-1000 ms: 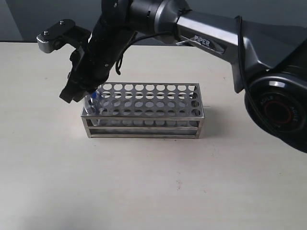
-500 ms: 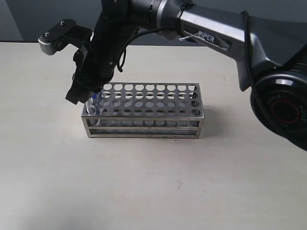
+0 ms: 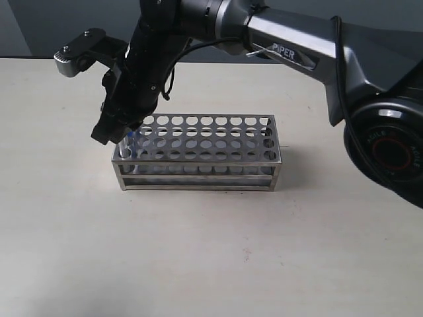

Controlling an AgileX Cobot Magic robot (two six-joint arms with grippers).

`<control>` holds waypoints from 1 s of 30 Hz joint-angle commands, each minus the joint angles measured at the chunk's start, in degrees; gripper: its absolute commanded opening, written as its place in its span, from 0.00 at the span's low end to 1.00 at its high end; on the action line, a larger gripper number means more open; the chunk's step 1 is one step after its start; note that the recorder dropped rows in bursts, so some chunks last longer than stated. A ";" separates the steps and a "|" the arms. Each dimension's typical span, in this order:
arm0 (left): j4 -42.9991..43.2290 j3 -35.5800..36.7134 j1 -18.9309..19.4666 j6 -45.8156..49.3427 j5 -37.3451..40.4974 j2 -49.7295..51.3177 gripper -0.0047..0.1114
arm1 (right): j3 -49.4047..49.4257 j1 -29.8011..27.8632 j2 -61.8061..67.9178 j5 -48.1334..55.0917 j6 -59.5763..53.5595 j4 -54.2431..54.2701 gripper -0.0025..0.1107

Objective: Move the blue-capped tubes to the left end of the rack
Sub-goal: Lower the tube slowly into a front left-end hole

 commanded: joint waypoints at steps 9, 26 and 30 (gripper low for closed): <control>-0.03 -0.18 -0.36 -0.03 -0.45 -0.20 0.05 | 0.27 0.54 0.36 5.51 1.27 2.80 0.38; 0.08 -0.18 -0.36 -0.03 -0.42 -0.20 0.05 | 0.27 0.54 -0.98 1.34 2.45 -1.00 0.02; 0.08 -0.18 -0.36 -0.03 -0.42 -0.20 0.05 | 0.27 0.54 -0.98 1.46 2.57 -0.78 0.02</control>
